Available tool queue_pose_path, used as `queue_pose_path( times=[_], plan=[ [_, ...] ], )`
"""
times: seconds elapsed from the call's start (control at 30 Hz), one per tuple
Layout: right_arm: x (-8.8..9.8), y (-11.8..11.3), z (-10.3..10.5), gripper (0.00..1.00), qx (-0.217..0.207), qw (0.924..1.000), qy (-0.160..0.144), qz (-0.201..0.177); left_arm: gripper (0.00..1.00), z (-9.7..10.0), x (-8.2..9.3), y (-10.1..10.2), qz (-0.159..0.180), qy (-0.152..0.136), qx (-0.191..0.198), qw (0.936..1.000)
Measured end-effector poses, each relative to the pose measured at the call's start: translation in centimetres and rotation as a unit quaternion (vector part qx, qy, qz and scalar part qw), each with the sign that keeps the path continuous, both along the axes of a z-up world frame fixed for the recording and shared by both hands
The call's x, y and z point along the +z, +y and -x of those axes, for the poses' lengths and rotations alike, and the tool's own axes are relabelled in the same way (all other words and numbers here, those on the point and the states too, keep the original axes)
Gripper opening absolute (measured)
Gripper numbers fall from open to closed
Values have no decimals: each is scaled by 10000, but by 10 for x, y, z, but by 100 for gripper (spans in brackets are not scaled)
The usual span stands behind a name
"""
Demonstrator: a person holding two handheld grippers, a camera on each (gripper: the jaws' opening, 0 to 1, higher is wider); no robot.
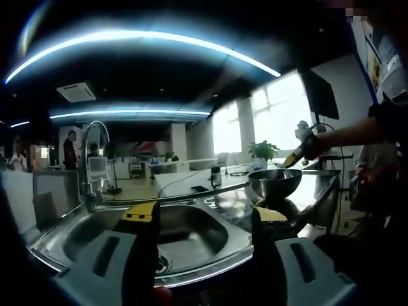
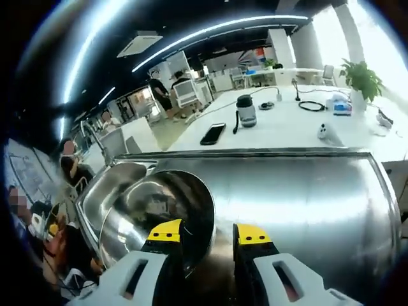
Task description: Pick up bowl with dirty water move over sink pour dirty water into sink return bowl to place
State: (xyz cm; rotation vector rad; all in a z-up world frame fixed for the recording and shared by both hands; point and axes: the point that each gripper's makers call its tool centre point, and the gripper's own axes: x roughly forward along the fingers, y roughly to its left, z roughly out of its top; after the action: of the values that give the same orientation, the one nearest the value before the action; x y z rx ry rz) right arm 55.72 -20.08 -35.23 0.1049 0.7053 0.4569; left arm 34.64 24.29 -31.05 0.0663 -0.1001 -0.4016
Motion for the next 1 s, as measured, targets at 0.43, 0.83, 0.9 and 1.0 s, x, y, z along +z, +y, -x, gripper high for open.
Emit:
queue_pose_path(
  times=[0.43,0.83,0.9,1.0],
  plan=[
    [-2,6,-1,22,282,9986,344,275,58,1,1,-1,137,-32,-31,9999],
    [-27,17,4,22,555,9908,1075,599,58,1,-8,-2,147,54,7,9999],
    [-31,20,5,20,526,9899,1162,617,58,2,-10,-1,158,68,15,9999],
    [-36,20,6,18,531,9859,1432,679,58,3,-10,-1,225,57,-8,9997]
  ],
)
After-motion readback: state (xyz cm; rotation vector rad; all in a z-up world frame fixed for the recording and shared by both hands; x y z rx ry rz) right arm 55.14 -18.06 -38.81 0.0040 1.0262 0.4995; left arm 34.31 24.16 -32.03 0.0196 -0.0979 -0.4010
